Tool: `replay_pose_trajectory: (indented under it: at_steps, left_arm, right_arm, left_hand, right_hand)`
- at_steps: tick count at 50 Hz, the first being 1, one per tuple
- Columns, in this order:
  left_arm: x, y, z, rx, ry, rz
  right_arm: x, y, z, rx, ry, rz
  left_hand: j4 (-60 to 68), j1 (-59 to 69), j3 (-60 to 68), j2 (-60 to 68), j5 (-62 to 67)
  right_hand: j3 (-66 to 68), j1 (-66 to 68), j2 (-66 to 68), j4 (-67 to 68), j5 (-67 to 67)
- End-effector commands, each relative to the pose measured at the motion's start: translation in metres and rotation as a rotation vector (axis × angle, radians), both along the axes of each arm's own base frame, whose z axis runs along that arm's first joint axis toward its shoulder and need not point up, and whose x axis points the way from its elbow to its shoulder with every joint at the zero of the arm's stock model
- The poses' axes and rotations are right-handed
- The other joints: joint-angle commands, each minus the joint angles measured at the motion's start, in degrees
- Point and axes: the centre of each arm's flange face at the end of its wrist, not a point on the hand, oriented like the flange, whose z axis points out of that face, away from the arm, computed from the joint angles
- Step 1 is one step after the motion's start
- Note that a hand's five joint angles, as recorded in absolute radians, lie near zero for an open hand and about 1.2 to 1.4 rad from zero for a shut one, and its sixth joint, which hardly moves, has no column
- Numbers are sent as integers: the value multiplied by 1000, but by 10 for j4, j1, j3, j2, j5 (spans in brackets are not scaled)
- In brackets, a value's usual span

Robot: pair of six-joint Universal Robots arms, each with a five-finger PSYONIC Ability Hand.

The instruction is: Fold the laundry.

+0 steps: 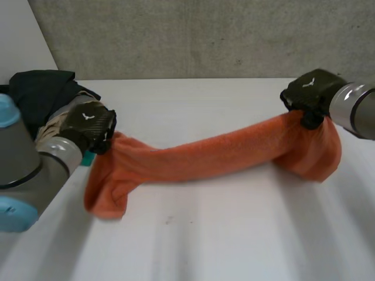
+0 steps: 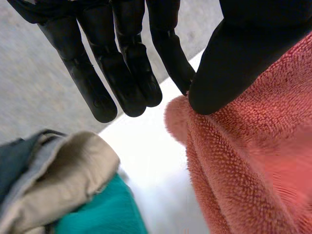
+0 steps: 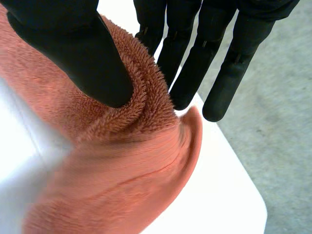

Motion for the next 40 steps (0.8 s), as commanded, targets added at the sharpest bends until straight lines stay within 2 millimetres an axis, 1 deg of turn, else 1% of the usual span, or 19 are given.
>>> replay_pose_trajectory:
  at_steps: [1, 2, 3, 5, 6, 7, 11, 13, 17, 21, 22, 25, 26, 29, 30, 32, 34, 35, 40]
  left_arm:
    - [-22, -58, 35, -195, 72, -6]
    - [-26, -65, 47, -249, 89, -8]
    - [-35, -77, 75, -373, 129, -10]
    - [-41, -86, 105, -509, 178, -2]
    - [-42, -90, 119, -574, 202, 10]
    - [-42, -95, 147, -705, 257, 39]
    - [-34, -99, 194, -940, 380, 117]
    - [-31, -100, 200, -982, 401, 134]
    - [-37, -98, 182, -907, 378, 126]
    - [-39, -96, 136, -740, 312, 125]
    - [-41, -93, 117, -678, 286, 120]
    - [-40, -87, 90, -589, 247, 115]
    - [-40, -83, 72, -532, 224, 113]
    - [-42, -74, 48, -450, 194, 101]
    - [-45, -67, 38, -411, 180, 89]
    - [-47, -62, 30, -383, 169, 80]
    - [-51, -60, 23, -364, 162, 67]
    - [-53, -60, 20, -358, 160, 59]
    - [-73, -59, 20, -362, 199, -22]
  right_arm:
    - [12, -54, -17, -151, -33, -47]
    - [14, -61, -12, -200, -48, -60]
    - [17, -75, 5, -316, -87, -93]
    - [19, -88, 25, -449, -144, -114]
    - [21, -97, 49, -583, -217, -132]
    - [21, -100, 59, -647, -254, -136]
    - [19, -111, 91, -866, -404, -130]
    - [18, -111, 101, -927, -449, -129]
    - [17, -103, 109, -956, -468, -118]
    - [19, -102, 80, -841, -421, -106]
    - [20, -101, 63, -775, -398, -97]
    - [20, -99, 37, -671, -367, -95]
    - [20, -95, 19, -597, -334, -96]
    - [19, -87, -10, -492, -293, -90]
    - [18, -83, -20, -454, -284, -88]
    - [18, -79, -28, -429, -279, -80]
    - [19, -75, -28, -420, -283, -53]
    - [20, -73, -24, -427, -288, -42]
    - [23, -49, 23, -510, -326, 3]
  left_hand:
    - [112, 151, 115, 113, 149]
    - [112, 151, 115, 113, 149]
    - [112, 151, 115, 113, 149]
    - [112, 151, 115, 113, 149]
    - [112, 151, 115, 113, 149]
    - [112, 151, 115, 113, 149]
    - [112, 151, 115, 113, 149]
    - [112, 151, 115, 113, 149]
    - [112, 151, 115, 113, 149]
    - [112, 151, 115, 113, 149]
    - [112, 151, 115, 113, 149]
    - [112, 151, 115, 113, 149]
    - [112, 151, 115, 113, 149]
    - [107, 146, 111, 108, 144]
    - [-171, -132, -167, -170, -134]
    - [-420, -381, -416, -419, -383]
    - [-538, -499, -535, -537, -501]
    - [-552, -513, -549, -551, -515]
    - [-569, -530, -566, -568, -532]
  right_hand:
    - [119, 159, 126, 114, 147]
    - [119, 159, 126, 114, 147]
    - [119, 159, 126, 114, 147]
    - [119, 159, 126, 114, 147]
    - [119, 159, 126, 114, 147]
    - [119, 159, 126, 114, 147]
    - [119, 159, 126, 114, 147]
    - [119, 159, 126, 114, 147]
    - [119, 159, 126, 114, 147]
    - [119, 159, 126, 114, 147]
    - [119, 159, 126, 114, 147]
    - [119, 159, 126, 114, 147]
    - [119, 159, 126, 114, 147]
    - [119, 159, 126, 114, 147]
    - [119, 159, 126, 114, 147]
    - [119, 159, 126, 114, 147]
    - [119, 159, 126, 114, 147]
    - [119, 159, 126, 114, 147]
    - [119, 159, 126, 114, 147]
